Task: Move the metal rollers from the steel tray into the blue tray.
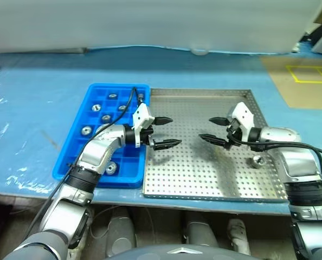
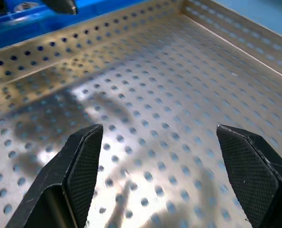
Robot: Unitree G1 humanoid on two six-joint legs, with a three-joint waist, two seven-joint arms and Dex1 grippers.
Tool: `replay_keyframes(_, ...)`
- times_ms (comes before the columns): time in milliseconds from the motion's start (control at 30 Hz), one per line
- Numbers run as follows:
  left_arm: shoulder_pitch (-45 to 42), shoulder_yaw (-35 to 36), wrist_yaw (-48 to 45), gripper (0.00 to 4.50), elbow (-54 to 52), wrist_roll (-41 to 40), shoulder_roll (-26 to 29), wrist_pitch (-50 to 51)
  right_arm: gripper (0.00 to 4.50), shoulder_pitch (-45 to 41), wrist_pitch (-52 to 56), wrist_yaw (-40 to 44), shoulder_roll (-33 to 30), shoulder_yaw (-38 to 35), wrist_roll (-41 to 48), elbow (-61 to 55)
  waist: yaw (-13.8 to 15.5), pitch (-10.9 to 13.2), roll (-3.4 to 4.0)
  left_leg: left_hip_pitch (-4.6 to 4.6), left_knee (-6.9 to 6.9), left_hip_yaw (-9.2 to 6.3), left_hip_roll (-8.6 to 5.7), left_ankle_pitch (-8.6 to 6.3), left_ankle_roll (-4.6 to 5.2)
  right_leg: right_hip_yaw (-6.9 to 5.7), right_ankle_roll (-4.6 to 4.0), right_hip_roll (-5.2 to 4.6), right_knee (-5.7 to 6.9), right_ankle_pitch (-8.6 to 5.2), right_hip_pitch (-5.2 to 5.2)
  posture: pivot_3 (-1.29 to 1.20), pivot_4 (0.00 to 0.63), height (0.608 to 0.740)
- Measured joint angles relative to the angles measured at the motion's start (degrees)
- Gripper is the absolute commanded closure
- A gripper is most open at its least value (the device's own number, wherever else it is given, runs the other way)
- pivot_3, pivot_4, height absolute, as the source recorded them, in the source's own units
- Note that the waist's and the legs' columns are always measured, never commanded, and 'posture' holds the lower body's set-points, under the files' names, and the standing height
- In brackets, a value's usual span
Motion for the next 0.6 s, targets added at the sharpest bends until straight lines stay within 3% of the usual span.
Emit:
replay_keyframes(233, -4.2, -1.3, -5.3, 0.00, 9.2, 2.1, -4.1, -5.3, 0.51, 12.8, 6.7, -4.0, -2.7, -8.6, 4.4, -9.3, -1.8, 0.0, -0.01, 0.13, 0.09, 0.47, 0.01, -0.28, 0.46, 0.21, 0.13, -0.09, -0.54, 0.13, 0.21, -0.41, 0.150, 0.740)
replay_keyframes(433, -5.2, -1.3, -7.3, 0.00, 11.4, 3.0, -5.5, -6.8, 0.51, 17.1, 11.2, -10.3, -3.3, -10.1, 4.2, -9.0, -2.9, 0.0, -0.02, 0.12, 0.07, 0.55, 0.01, -0.32, 0.52, 0.21, 0.12, -0.11, -0.59, 0.14, 0.19, -0.43, 0.150, 0.740)
replay_keyframes(533, -5.4, -1.3, -7.8, 0.00, 12.0, 3.6, -5.7, -7.2, 1.14, 18.9, 12.0, -12.3, -3.8, -10.3, 3.7, -8.4, -3.0, 0.0, -0.01, 0.12, 0.08, 0.60, 0.01, -0.36, 0.58, 0.23, 0.12, -0.12, -0.63, 0.13, 0.19, -0.43, 0.150, 0.740)
replay_keyframes(600, -5.5, -1.3, -8.0, 0.00, 12.6, 3.8, -5.9, -7.6, 1.80, 20.2, 12.5, -13.2, -4.9, -10.3, 3.0, -8.2, -3.0, 0.0, -0.02, 0.12, 0.08, 0.61, 0.02, -0.36, 0.58, 0.23, 0.12, -0.12, -0.64, 0.13, 0.19, -0.42, 0.150, 0.740)
